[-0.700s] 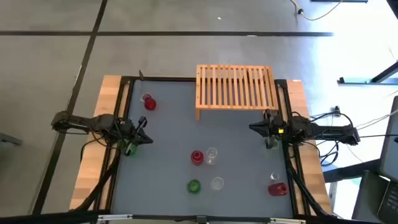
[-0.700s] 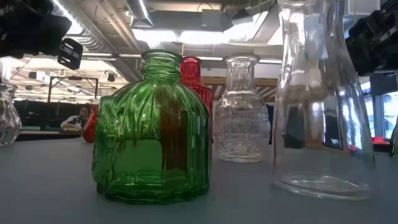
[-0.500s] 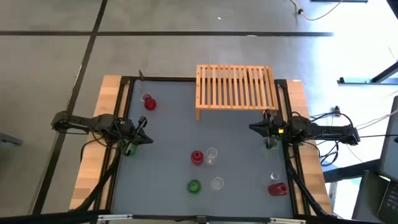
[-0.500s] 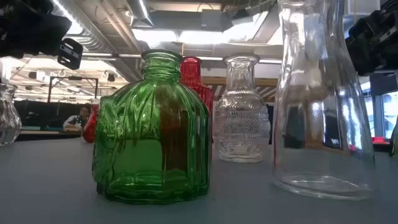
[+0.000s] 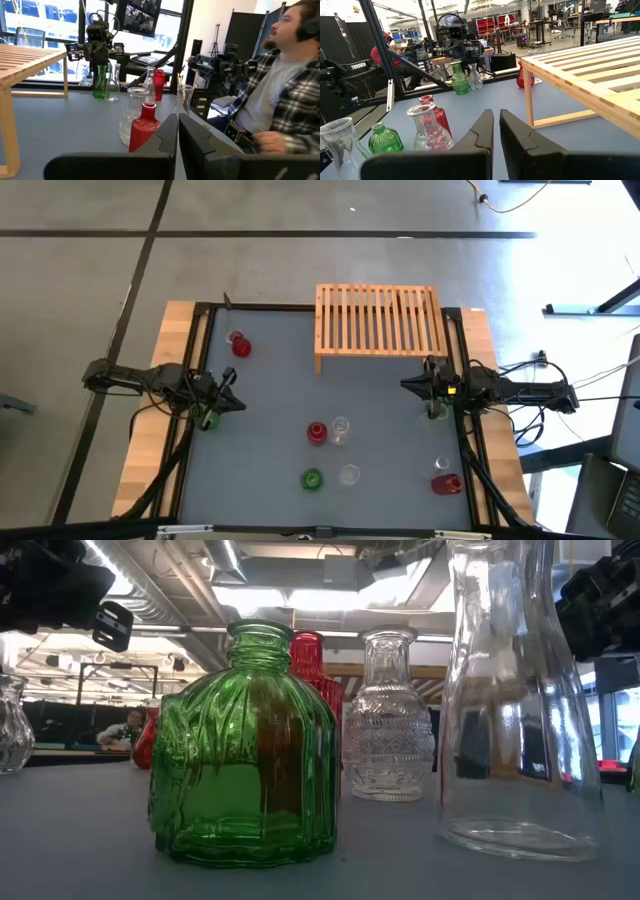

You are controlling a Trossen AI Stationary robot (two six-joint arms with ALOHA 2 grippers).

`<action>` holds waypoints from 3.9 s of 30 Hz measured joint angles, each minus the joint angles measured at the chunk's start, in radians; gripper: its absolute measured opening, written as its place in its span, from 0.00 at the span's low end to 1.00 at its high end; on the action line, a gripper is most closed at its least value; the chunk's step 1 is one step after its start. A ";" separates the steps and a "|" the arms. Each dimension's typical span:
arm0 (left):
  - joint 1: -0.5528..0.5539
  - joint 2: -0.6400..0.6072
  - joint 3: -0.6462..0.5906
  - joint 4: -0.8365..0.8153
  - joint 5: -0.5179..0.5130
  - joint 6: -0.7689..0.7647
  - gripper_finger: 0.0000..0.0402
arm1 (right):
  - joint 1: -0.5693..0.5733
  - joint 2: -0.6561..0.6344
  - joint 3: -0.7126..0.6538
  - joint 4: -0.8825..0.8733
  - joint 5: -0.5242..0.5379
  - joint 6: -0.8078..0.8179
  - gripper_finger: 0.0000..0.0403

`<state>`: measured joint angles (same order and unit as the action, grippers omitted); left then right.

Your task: Sort vases onto shelf

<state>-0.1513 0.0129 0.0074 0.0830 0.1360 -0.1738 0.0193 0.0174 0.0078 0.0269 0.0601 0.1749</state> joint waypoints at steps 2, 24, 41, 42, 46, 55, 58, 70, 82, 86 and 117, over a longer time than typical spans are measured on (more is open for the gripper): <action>0.000 0.000 0.000 0.000 0.000 0.000 0.02 | 0.000 0.000 0.000 0.000 0.000 0.000 0.06; 0.000 0.000 0.000 0.000 0.000 0.000 0.02 | 0.000 0.000 0.000 0.000 0.000 0.000 0.06; 0.000 0.000 0.000 0.063 -0.401 -0.003 0.02 | 0.000 0.000 0.000 0.004 0.001 0.000 0.06; 0.000 0.000 0.000 0.076 -0.407 -0.003 0.02 | 0.000 0.000 -0.001 0.008 0.001 0.000 0.06; 0.000 0.000 0.000 0.144 -0.407 -0.004 0.02 | 0.000 0.000 -0.001 0.043 0.001 0.044 0.06; 0.000 0.078 0.015 0.383 -0.254 0.083 0.01 | 0.000 0.000 -0.001 0.210 0.036 0.155 0.06; 0.000 0.168 0.058 0.382 -0.276 0.104 0.00 | 0.000 0.000 -0.001 0.276 0.038 0.093 0.06; 0.000 0.773 0.448 0.384 -0.325 0.159 0.00 | 0.000 0.000 -0.001 0.331 0.079 -0.235 0.06; -0.001 1.187 0.787 0.369 -0.321 0.124 0.01 | 0.001 0.000 -0.001 0.398 -0.095 -0.182 0.07; -0.007 1.294 0.876 0.314 -0.310 0.121 0.08 | 0.001 0.001 -0.001 0.391 -0.085 -0.177 0.13; -0.036 1.734 1.483 -0.516 -0.191 -0.056 0.55 | 0.000 0.002 0.000 0.365 0.008 -0.121 0.62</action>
<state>-0.1871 1.7465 1.4905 -0.4335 -0.0554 -0.2302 0.0196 0.0189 0.0074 0.3923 0.0681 0.0536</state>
